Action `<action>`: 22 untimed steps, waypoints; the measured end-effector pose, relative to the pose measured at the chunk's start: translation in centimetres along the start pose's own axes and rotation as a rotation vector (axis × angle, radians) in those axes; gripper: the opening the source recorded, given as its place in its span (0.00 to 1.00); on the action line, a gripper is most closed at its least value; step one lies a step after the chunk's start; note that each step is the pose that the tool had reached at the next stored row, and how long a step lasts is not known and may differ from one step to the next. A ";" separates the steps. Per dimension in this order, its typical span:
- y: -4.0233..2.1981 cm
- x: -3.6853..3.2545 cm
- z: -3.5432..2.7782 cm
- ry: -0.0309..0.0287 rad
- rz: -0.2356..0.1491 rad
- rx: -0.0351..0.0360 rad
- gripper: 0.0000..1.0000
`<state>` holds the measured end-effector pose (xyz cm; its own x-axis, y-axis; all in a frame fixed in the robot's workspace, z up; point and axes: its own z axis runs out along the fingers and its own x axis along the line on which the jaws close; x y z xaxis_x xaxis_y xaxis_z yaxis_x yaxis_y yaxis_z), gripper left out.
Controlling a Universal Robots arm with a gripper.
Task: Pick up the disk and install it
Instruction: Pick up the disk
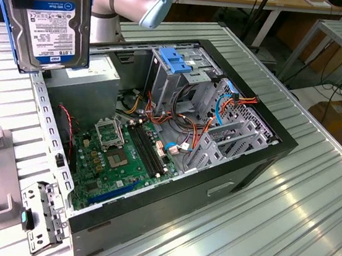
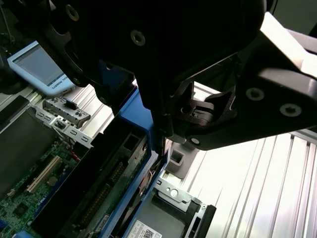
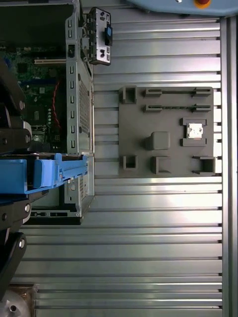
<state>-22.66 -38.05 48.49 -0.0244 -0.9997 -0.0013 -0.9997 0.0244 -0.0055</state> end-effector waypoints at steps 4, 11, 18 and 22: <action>-0.62 -0.02 0.00 0.0001 0.000 -0.0001 0.37; -1.56 0.54 0.02 0.0000 0.000 0.0000 0.37; -1.95 1.18 0.06 0.0001 0.000 -0.0002 0.37; -3.43 1.15 0.08 0.0001 0.000 0.0000 0.37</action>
<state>-19.26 -39.29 48.42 -0.0244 -0.9997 -0.0012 -0.9997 0.0245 -0.0054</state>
